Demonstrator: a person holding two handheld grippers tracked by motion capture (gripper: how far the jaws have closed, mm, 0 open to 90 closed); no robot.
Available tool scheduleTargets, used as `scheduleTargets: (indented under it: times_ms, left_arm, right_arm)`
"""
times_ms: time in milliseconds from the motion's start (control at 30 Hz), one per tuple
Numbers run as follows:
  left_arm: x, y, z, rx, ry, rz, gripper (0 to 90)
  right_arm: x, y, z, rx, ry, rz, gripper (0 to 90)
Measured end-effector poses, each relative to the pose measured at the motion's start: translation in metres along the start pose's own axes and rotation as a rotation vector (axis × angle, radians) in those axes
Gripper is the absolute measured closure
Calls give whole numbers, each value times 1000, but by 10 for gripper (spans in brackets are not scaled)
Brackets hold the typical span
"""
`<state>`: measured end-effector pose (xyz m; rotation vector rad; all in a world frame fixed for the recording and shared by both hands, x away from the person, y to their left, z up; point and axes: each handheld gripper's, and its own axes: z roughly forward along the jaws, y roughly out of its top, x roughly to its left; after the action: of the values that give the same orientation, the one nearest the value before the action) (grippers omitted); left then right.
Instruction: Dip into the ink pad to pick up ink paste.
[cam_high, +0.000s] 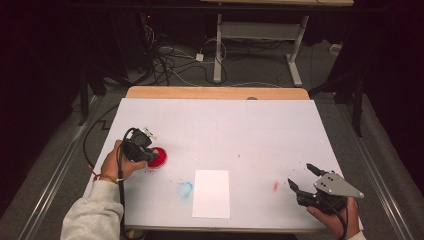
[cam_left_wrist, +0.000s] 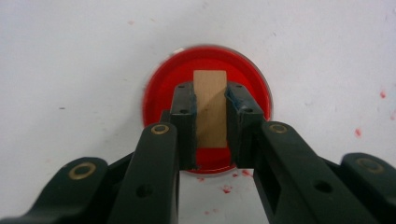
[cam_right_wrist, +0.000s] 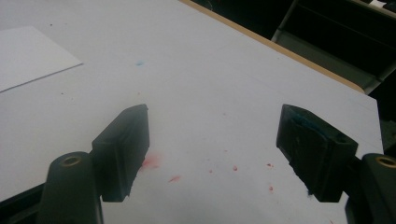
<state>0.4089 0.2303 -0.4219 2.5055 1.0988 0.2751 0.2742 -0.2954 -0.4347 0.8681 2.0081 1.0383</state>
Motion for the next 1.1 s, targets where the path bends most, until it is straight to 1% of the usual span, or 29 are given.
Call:
scheduleTargets:
  times_ms: [67,167,233,267,300,333,367,467,500,533,567,633,700,733,767,800,867,967,1067,1100]
  left_arm:
    - [0,0,-13,-47,0,-2,738]
    - [-3,1,-27,-87,2,1,737]
    - [-6,2,-32,-83,5,19,737]
    - [-8,3,-33,-84,24,17,737]
    - [-8,4,-34,-82,26,20,737]
    - [-8,4,-34,-79,19,31,737]
    - [-8,5,-34,-84,19,26,737]
    - [-8,5,-30,-62,22,33,737]
    - [-7,5,-27,-57,13,29,737]
    - [-7,6,-24,-42,10,36,737]
    - [-7,6,-20,-38,11,30,737]
    - [-6,6,-12,-8,5,35,737]
    - [-6,6,-4,29,29,36,737]
    - [-6,6,0,43,20,38,737]
    - [-5,5,4,47,8,42,737]
    - [-4,5,6,51,0,38,737]
    - [-4,5,12,78,7,42,737]
    - [-3,4,14,68,0,40,737]
    - [-3,3,15,68,3,35,737]
    - [-4,3,15,71,4,39,738]
  right_arm:
    - [-1,-1,0,4,-1,1,262]
    - [0,-1,-1,4,-1,-4,262]
    - [0,-1,-2,8,-2,-4,262]
    - [0,-2,-3,7,-3,-1,262]
    - [0,-2,-3,7,-3,-1,262]
    - [0,-2,-3,8,-5,-2,262]
    - [0,-2,-3,8,-6,-2,262]
    - [0,-2,-3,11,-6,0,262]
    - [0,-2,-3,10,-3,-1,262]
    - [0,-3,-3,11,-5,-2,261]
    - [0,-3,-3,11,-5,0,262]
    - [0,-3,-3,13,-6,1,262]
    - [0,-3,-3,12,-5,3,262]
    - [0,-3,-3,12,-5,3,262]
    - [0,-3,-3,13,-6,0,262]
    - [0,-3,-3,14,-3,-2,262]
    - [0,-3,-3,15,-4,-4,262]
    - [0,-3,-3,17,-3,-2,262]
    - [0,-2,-4,2,-5,-3,261]
    - [0,-2,-4,-1,-7,-5,262]
